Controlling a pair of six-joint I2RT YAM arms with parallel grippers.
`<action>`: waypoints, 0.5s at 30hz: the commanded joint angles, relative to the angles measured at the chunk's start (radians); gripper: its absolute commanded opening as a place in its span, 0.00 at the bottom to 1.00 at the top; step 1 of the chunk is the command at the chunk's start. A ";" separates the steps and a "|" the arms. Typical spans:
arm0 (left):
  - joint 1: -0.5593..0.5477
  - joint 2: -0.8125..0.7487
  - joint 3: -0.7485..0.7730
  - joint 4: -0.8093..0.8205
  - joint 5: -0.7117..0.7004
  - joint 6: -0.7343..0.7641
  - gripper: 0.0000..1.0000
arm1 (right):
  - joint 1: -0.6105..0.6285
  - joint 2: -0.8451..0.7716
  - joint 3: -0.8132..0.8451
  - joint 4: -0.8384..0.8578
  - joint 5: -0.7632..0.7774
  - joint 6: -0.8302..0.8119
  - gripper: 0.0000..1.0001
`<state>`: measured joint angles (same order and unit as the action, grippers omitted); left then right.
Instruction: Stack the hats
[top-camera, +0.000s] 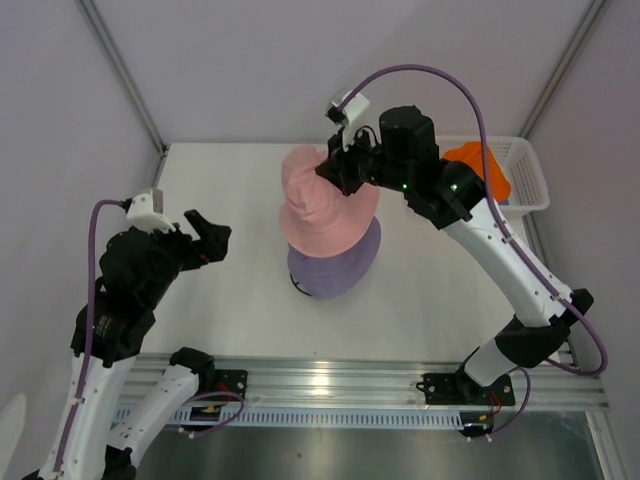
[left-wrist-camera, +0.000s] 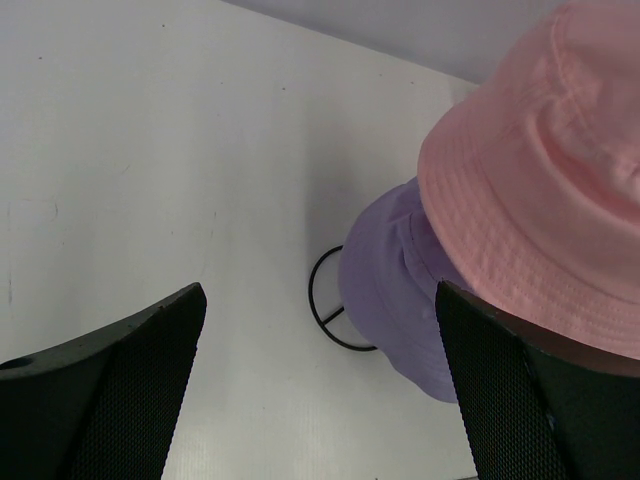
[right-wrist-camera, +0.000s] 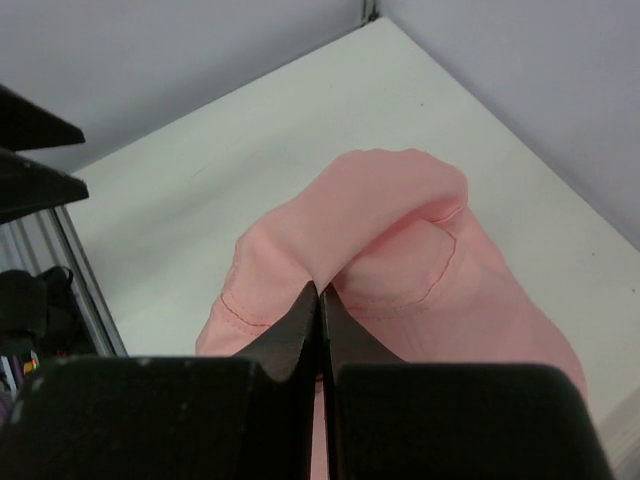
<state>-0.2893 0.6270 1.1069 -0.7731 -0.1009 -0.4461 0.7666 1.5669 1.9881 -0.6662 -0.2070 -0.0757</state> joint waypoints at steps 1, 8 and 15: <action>0.012 -0.004 -0.015 -0.002 -0.002 -0.020 1.00 | 0.045 0.005 -0.050 -0.039 0.027 -0.070 0.00; 0.013 -0.007 -0.022 0.001 0.004 -0.023 1.00 | 0.065 -0.008 -0.155 -0.032 0.054 -0.070 0.00; 0.012 -0.006 -0.027 0.005 0.007 -0.023 0.99 | 0.063 -0.057 -0.300 0.053 0.098 -0.065 0.00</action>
<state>-0.2893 0.6270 1.0878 -0.7734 -0.1009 -0.4492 0.8291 1.5639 1.7214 -0.6800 -0.1471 -0.1326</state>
